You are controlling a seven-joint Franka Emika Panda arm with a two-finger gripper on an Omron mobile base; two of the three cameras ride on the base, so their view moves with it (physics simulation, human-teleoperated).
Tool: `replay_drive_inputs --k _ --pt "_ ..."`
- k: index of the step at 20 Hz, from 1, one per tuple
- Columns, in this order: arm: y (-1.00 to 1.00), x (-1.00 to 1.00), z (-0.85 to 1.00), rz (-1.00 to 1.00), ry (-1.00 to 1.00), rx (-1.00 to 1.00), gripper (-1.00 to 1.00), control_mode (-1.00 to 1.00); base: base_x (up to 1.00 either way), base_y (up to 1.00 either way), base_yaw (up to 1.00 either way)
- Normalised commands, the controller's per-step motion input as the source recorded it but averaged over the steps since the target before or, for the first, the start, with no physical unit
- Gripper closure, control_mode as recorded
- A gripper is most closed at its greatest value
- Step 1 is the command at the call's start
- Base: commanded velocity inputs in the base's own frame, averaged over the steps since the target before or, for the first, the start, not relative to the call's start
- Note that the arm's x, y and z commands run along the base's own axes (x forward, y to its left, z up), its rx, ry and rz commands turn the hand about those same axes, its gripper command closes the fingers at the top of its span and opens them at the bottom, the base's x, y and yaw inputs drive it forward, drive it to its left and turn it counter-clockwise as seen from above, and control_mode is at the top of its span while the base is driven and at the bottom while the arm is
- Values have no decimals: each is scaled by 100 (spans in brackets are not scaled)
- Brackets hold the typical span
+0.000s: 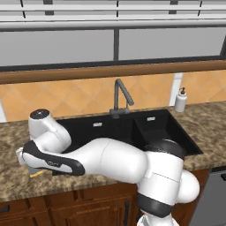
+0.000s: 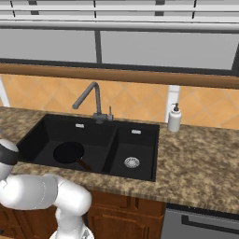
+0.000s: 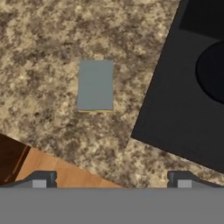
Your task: Pick the pan and sponge and place them into the sink. Then turn on the water.
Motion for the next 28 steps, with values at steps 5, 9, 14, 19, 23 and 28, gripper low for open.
replay_drive_inputs --k 5,9,14,19,23,28 --pt "33 35 -9 -1 0 0 -100 -100 0 0 0" --pt "20 20 -22 0 0 0 -100 -100 0 0 0" --pt "13 20 -33 0 0 0 -100 -100 0 0 0" --pt "13 11 -32 0 0 0 -100 -100 0 0 0" --pt "21 24 -22 0 0 0 -100 -100 0 0 0" --pt "9 15 -25 0 0 0 -100 -100 0 0 0"
